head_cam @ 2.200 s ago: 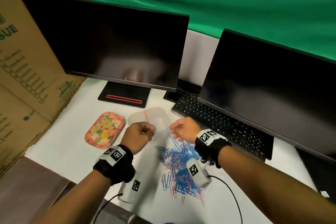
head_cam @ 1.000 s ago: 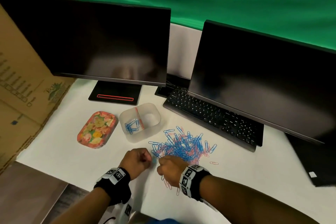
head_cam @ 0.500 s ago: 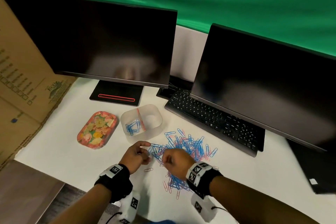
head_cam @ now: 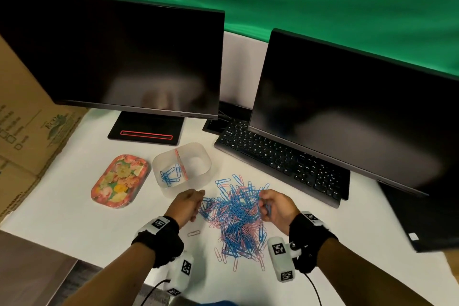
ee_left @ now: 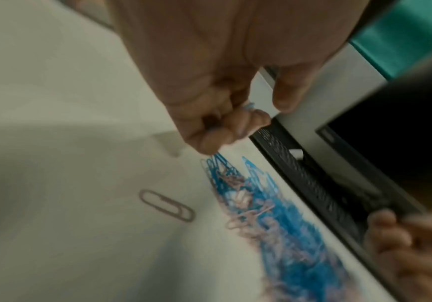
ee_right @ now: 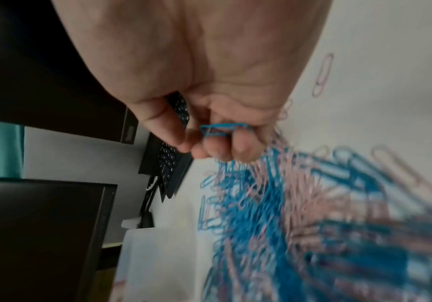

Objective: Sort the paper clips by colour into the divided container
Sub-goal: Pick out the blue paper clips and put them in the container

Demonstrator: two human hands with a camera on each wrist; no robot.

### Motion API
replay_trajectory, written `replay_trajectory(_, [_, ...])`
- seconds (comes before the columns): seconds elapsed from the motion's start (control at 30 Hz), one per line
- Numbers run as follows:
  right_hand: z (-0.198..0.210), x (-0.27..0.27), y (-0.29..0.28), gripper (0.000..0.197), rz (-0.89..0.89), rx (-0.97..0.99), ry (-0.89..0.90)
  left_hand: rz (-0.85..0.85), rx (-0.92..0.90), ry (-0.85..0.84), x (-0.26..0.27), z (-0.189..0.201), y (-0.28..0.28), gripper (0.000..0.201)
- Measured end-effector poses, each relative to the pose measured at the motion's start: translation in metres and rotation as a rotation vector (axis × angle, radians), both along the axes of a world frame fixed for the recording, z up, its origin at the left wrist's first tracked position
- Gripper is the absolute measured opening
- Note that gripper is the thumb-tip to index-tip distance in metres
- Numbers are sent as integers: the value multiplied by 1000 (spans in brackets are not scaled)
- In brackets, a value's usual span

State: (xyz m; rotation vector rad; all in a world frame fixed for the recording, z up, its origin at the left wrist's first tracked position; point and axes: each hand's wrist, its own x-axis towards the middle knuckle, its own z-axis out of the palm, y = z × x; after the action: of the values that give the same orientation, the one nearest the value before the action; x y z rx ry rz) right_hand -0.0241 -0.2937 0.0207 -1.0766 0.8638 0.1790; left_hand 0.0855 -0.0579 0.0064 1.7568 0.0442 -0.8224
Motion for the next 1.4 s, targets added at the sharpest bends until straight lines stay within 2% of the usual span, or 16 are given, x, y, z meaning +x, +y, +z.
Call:
replay_trajectory(0.07, [-4, -3, -15, 16, 66, -360, 92, -224, 309, -404, 2, -5, -1, 9])
replay_trajectory(0.13, [-7, -8, -31, 16, 254, -838, 226, -490, 574, -590, 4, -12, -3, 27])
replay_trajectory(0.2, [-8, -14, -44, 18, 411, -1112, 330, -671, 740, -665, 6, -17, -4, 43])
replay_trajectory(0.27, [-13, -22, -51, 25, 558, -1214, 342, -728, 811, -720, 7, -17, -5, 43])
replay_trajectory(0.37, [-22, -31, -52, 33, 763, -1312, 296, -734, 844, -737, 11, -19, -6, 25])
replay_trajectory(0.57, [-24, -31, -57, 20, 771, -1391, 264, -646, 792, -645, 13, -23, -3, 21])
replay_trajectory(0.67, [-24, -33, -59, 18, 797, -1395, 270, -610, 741, -616, 11, -24, 2, 8])
replay_trajectory(0.8, [-23, -39, -61, 11, 795, -1345, 268, -495, 627, -564, 10, -21, 10, 18])
replay_trajectory(0.87, [-23, -43, -64, 8, 696, -1246, 270, -418, 526, -533, 9, -18, 13, 20])
replay_trajectory(0.93, [-25, -46, -67, 15, 586, -1140, 254, -354, 435, -487, 8, -16, 14, 19])
replay_trajectory(1.03, [-21, -45, -69, 20, 467, -847, 176, -268, 300, -308, 10, -14, 12, 23])
replay_trajectory(1.13, [-16, -43, -66, 18, 123, -341, 152, -28, 89, 16, 12, -9, 8, 24])
replay_trajectory(1.2, [-12, -41, -65, 14, -24, -117, 149, 127, -73, 192, 11, -5, 8, 21])
replay_trajectory(1.3, [-8, -39, -64, 15, -109, 83, 129, 226, -235, 364, 10, -4, 10, 17])
replay_trajectory(1.37, [-6, -37, -63, 18, -144, 132, 144, 228, -196, 356, 9, -5, 12, 15])
replay_trajectory(1.4, [-6, -35, -63, 21, -142, 119, 161, 197, -136, 299, 9, -7, 13, 14])
